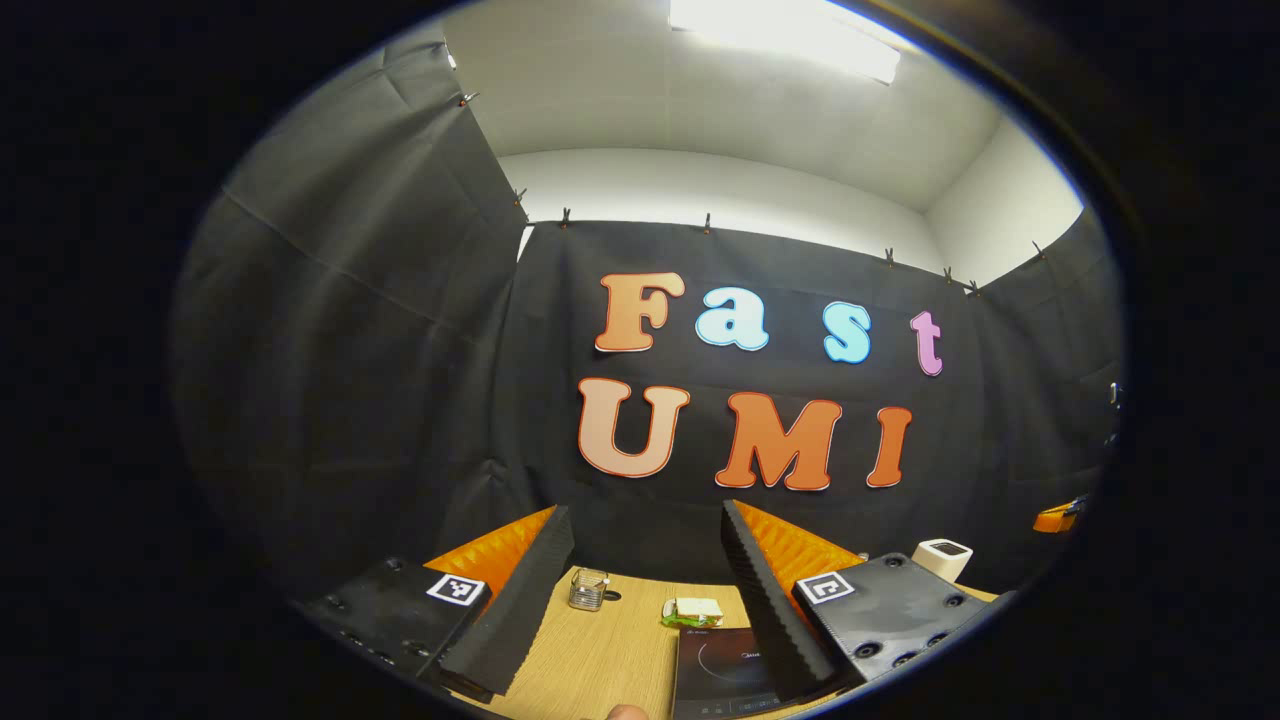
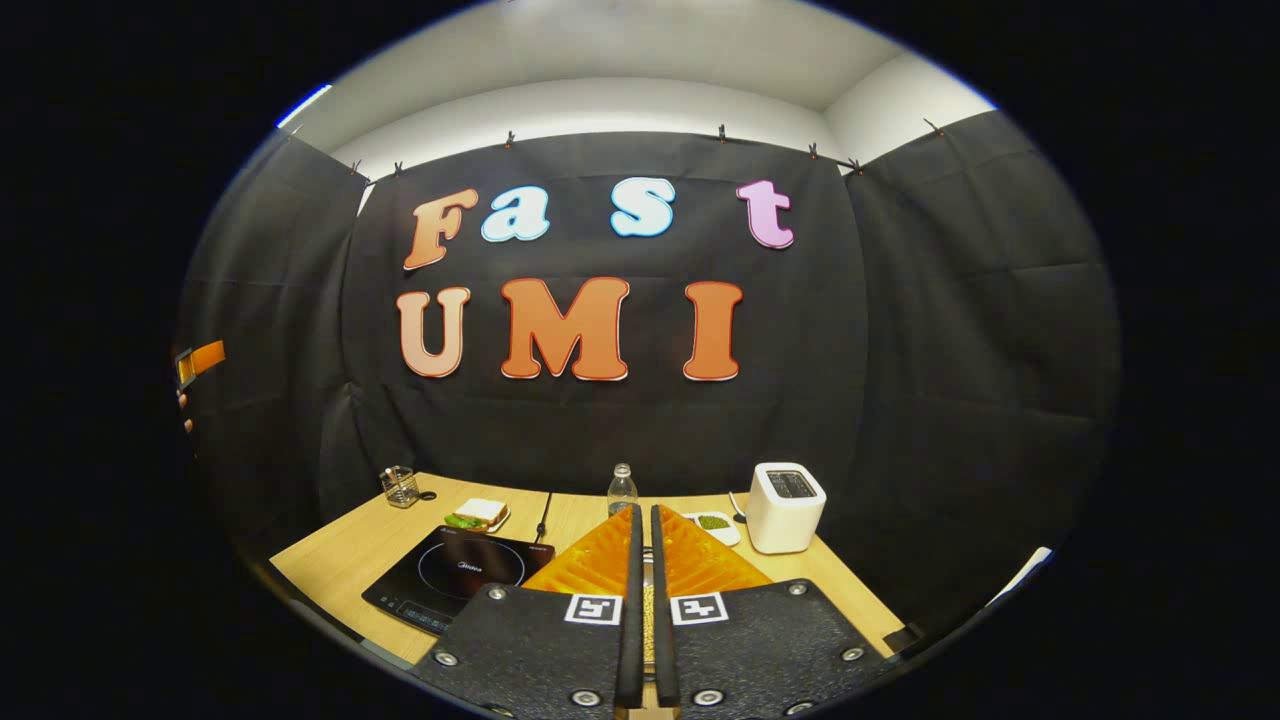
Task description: First push the handle of the pot to place it horizontally, then grasp the pot with both hands and set it on the induction cooktop.
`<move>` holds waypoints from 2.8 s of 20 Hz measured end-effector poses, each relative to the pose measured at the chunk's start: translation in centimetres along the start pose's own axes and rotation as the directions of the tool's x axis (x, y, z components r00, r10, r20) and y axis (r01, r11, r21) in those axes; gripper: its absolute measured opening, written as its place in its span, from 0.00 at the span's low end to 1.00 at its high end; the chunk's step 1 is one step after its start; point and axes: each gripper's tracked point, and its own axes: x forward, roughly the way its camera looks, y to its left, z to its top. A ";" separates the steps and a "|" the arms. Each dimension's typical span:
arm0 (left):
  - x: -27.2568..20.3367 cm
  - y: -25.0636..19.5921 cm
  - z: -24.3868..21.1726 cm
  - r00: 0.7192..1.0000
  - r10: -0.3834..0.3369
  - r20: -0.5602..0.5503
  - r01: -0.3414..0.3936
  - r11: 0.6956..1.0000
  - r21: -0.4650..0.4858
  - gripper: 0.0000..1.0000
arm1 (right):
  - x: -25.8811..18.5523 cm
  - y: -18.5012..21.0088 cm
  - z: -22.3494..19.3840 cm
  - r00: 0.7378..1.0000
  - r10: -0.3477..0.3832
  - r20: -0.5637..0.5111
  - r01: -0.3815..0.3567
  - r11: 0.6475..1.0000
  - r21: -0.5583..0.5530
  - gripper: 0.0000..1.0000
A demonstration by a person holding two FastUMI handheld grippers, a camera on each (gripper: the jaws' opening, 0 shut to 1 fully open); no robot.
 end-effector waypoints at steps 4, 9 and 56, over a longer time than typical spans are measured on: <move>0.1 0.3 0.1 1.000 0.009 0.002 -0.009 1.000 0.012 0.98 | 0.2 1.2 -3.3 0.998 0.028 -0.063 -0.027 1.000 0.012 0.00; 0.3 0.7 -0.7 1.000 0.020 -0.011 -0.020 1.000 0.014 0.98 | 0.2 2.6 -7.5 0.987 0.064 -0.148 -0.064 0.998 0.003 0.00; 1.4 -0.5 -0.9 0.999 0.024 -0.047 -0.022 0.999 0.034 0.98 | 2.0 2.7 -29.7 0.797 0.087 -0.598 -0.060 0.996 0.064 0.00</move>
